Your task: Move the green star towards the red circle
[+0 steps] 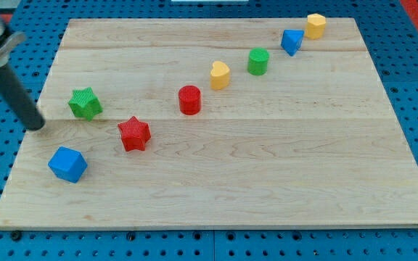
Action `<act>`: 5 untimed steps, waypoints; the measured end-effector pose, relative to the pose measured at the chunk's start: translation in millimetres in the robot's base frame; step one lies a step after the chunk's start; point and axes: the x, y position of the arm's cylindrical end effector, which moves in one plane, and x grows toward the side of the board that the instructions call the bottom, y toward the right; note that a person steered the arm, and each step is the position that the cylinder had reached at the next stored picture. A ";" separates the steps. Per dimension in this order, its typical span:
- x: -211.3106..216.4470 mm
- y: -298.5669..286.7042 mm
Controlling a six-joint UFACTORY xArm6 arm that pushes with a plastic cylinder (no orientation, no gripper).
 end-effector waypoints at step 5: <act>-26.2 63.2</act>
